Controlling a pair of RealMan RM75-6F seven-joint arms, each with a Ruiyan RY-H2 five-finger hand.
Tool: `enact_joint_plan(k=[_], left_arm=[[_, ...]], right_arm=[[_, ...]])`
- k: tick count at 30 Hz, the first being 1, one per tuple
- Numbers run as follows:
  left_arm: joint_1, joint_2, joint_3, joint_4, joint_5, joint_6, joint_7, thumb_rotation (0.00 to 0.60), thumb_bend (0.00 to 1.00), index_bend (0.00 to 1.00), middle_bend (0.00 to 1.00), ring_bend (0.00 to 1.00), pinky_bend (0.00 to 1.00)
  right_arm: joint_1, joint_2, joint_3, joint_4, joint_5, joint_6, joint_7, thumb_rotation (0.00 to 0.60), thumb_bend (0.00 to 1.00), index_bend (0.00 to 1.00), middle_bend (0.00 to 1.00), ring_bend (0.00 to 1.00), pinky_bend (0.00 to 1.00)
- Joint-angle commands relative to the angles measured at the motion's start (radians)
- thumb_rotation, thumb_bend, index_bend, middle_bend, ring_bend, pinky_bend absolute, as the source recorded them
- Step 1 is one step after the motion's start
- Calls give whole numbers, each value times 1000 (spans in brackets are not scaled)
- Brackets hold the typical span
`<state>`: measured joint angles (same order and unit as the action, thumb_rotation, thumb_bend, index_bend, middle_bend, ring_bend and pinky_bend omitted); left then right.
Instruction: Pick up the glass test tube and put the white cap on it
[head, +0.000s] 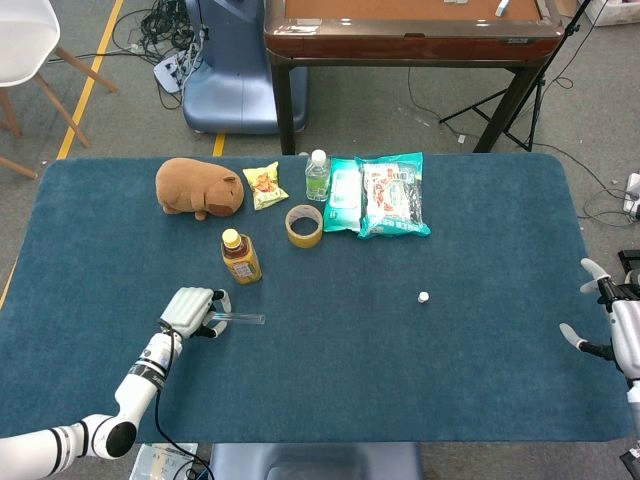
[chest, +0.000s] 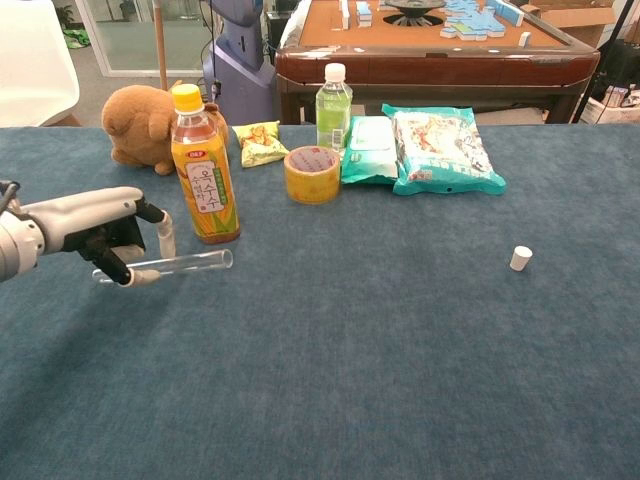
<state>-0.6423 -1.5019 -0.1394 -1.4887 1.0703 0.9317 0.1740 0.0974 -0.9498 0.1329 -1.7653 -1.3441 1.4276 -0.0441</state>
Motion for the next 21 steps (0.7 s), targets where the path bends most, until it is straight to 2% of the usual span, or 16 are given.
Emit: enact_joint_plan(k=[1,4,8,13,17,21], left_arm=[[37,71,-15,-65,33,11,-91,600,328,578,972,995,1000],[54,106,-12,-99,45,33,-101,600,328,583,977,1000,1000],[71,129,-6,-135,52,62,-89,600,327,587,982,1000,1000],[96,155,6,-185,65,110,-63,600,327,587,984,1000,1000],[112,176,16,-223,76,138,-41,600,328,590,986,1000,1000],[128,191,28,-253,88,162,-23,600,328,598,987,1000,1000]], right_arm=[[20,-9,8,-7,-10,-7,-32,600,188,193,435,479,401],[50,-19,10,-18,-33,-27,-94,600,188,244,494,556,535],[95,-35,19,-27,-37,-72,-150,600,188,298,604,706,736],[200,-83,28,-17,13,-227,-243,600,188,347,814,955,974],[278,-145,38,25,67,-322,-316,600,188,397,940,1000,1000],[335,-204,47,70,120,-380,-365,600,187,438,994,1000,1000]])
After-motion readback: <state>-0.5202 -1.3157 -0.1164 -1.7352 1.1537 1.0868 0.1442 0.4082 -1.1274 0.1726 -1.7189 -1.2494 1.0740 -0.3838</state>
